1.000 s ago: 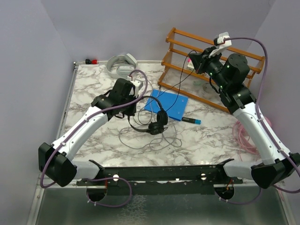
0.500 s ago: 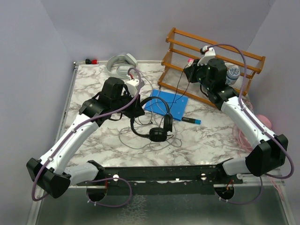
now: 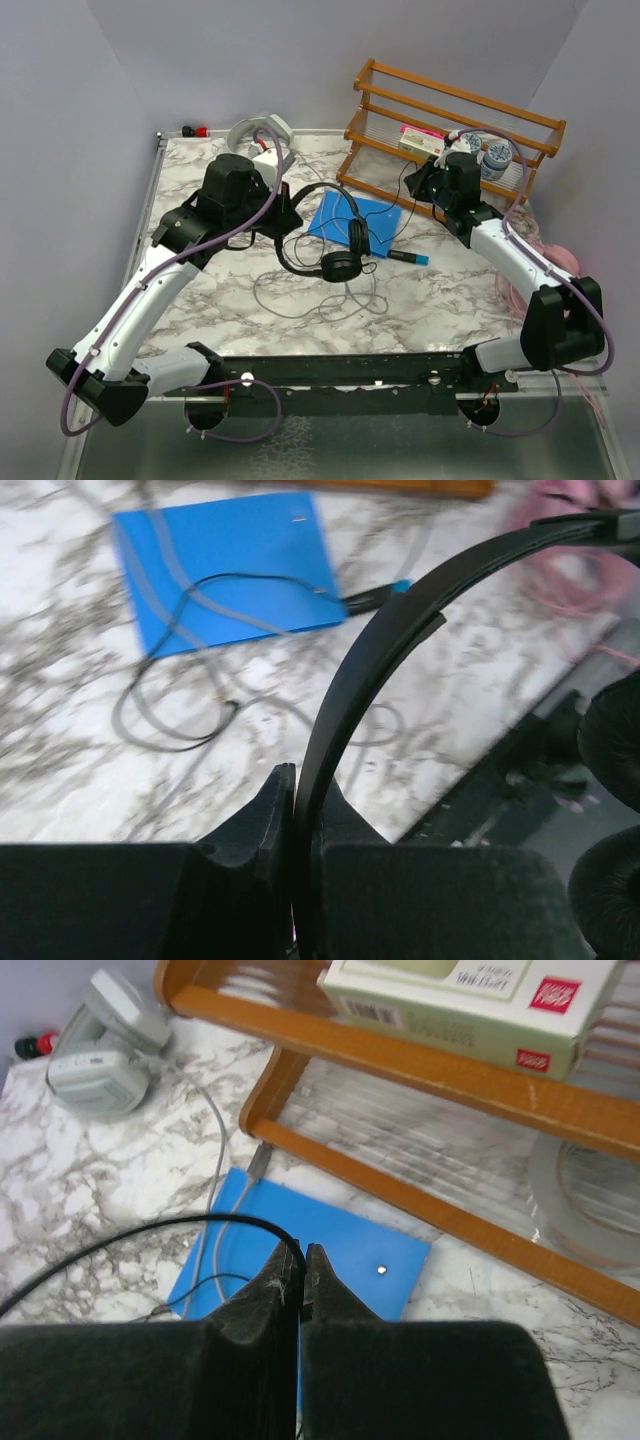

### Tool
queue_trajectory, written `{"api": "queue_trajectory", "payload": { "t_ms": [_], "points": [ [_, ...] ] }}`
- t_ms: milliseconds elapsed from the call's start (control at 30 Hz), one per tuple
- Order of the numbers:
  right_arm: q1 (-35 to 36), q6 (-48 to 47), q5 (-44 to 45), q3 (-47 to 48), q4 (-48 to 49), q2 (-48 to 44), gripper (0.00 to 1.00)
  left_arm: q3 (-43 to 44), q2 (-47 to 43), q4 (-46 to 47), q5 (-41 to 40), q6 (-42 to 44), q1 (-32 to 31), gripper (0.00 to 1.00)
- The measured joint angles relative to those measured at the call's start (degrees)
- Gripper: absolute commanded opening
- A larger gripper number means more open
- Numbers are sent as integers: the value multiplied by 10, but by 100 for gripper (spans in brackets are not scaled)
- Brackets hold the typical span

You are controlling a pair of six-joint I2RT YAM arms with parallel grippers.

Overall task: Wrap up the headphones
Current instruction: Untie the headphones cable from the headphones.

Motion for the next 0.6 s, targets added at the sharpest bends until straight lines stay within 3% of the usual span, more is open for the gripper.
{"api": "queue_trajectory", "payload": {
  "t_ms": [233,400,567,600],
  "points": [
    [0,30,129,-41,42,-103,1,5,47,-84,-240,-19,24,0],
    [-1,57,273,-126,89,-201,1,4,54,-106,-319,-26,82,0],
    [-5,82,377,-140,78,-212,1,4,51,-109,-341,-31,117,0],
    [-6,99,401,-138,61,-212,17,4,49,-109,-343,-35,124,0]
  ]
}}
